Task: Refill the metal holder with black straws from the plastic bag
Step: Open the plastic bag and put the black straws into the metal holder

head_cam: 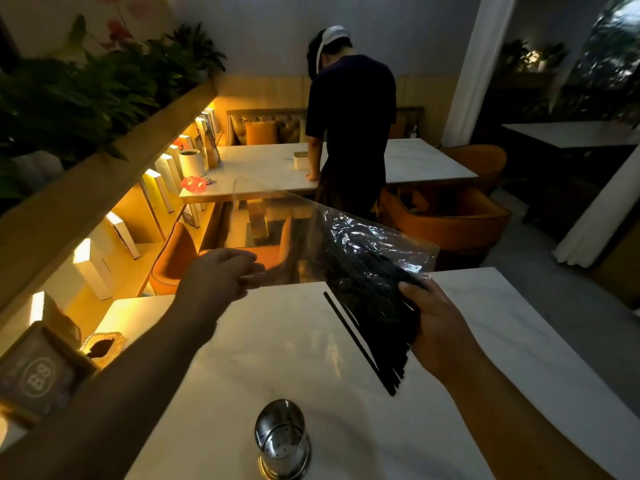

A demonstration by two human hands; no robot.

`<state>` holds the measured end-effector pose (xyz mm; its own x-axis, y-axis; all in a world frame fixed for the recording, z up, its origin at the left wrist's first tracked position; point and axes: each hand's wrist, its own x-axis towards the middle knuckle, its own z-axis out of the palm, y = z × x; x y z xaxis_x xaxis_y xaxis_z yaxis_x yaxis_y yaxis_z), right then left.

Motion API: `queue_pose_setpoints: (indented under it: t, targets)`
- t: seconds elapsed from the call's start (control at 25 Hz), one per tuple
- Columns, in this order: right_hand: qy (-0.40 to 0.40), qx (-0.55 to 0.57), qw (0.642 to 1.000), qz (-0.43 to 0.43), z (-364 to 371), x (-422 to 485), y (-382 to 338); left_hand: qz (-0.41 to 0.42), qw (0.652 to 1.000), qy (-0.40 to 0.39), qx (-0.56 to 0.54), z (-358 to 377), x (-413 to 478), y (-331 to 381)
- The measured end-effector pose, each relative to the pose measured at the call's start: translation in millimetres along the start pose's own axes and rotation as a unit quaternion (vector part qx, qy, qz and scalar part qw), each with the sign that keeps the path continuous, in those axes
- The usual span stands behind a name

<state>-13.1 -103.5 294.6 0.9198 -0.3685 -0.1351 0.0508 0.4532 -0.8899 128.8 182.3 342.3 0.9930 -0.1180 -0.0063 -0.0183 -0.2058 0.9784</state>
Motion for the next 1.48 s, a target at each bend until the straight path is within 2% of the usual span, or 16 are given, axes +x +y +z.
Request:
queue_pose_setpoints:
  t: [0.08,0.16,0.32,0.56,0.76,1.04,1.28,1.32,1.44,1.48]
  targets:
    - [-0.002,-0.006,1.0,0.014,-3,0,-3,-0.004,0.999,-0.045,-0.005,-11,0,4]
    - [0.015,-0.035,0.999,0.011,-3,0,-8,0.0,0.998,-0.058,-0.002,-18,-3,6]
    - [0.018,-0.08,0.994,-0.079,-10,0,-30,0.009,0.996,-0.083,-0.027,-42,-11,5]
    - [-0.005,-0.142,0.974,-0.174,7,2,-56,0.034,0.998,-0.051,-0.021,-40,-21,-5]
    - [-0.02,-0.166,0.959,-0.229,13,-14,-81,0.062,0.995,-0.08,-0.022,-53,-29,8]
    - [-0.009,-0.17,0.955,-0.243,17,-27,-82,0.119,0.99,-0.075,-0.003,-55,-37,20]
    - [-0.022,-0.151,0.964,-0.217,17,-21,-79,0.115,0.993,-0.032,0.013,-56,-32,10]
    - [-0.02,-0.146,0.967,-0.206,16,-20,-77,0.125,0.991,0.0,0.039,-55,-30,4]
    - [-0.012,-0.13,0.977,-0.171,11,-17,-70,0.154,0.968,0.16,0.119,-49,-35,-13]
    - [-0.012,-0.129,0.978,-0.163,8,-17,-67,0.159,0.968,0.155,0.121,-46,-38,-19]
